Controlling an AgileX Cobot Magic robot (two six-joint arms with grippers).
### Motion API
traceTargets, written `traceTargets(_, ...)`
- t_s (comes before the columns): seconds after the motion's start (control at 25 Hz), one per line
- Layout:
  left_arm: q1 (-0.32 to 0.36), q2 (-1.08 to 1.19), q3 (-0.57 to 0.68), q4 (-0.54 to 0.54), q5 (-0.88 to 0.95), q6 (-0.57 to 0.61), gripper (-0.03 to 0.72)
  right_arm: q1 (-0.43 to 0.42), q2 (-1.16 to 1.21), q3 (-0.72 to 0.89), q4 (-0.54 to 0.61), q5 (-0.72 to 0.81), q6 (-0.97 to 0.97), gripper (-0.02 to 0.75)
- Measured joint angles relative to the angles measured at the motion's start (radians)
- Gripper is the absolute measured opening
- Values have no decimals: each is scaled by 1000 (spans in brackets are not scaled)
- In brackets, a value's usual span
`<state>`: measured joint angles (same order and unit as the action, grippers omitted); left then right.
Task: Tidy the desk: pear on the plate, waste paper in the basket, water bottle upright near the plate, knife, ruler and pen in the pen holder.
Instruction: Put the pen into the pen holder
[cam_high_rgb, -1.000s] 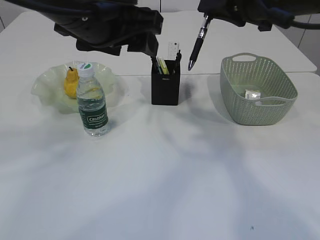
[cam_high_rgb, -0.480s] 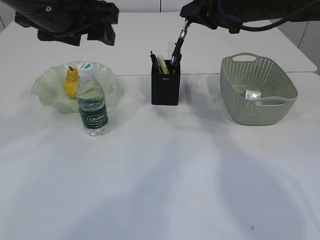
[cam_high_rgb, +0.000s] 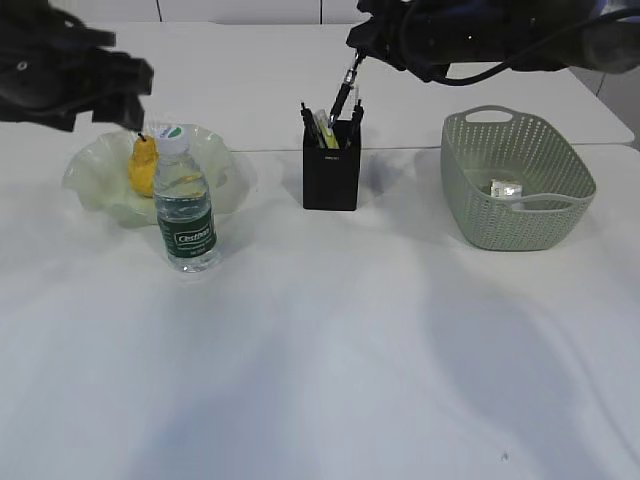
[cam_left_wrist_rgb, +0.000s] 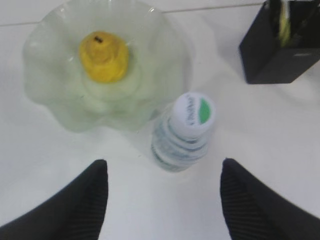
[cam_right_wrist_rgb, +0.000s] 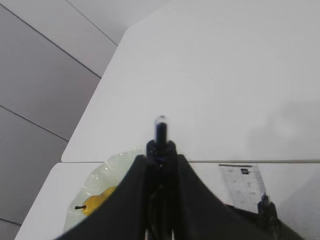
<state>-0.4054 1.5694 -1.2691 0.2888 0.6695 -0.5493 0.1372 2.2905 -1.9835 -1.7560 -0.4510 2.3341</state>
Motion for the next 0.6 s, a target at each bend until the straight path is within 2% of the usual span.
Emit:
traceTargets(0.2, 92, -69, 147, 10, -30, 0, 494, 0, 61, -58, -10, 15, -1, 82)
traceTargets(0.36, 159, -121, 218, 24, -40, 0, 494, 0, 93, -71, -16, 28, -1, 82)
traceTargets(0.6, 210, -167, 286, 32, -57, 0, 494, 0, 108, -75, -31, 72, -1, 82)
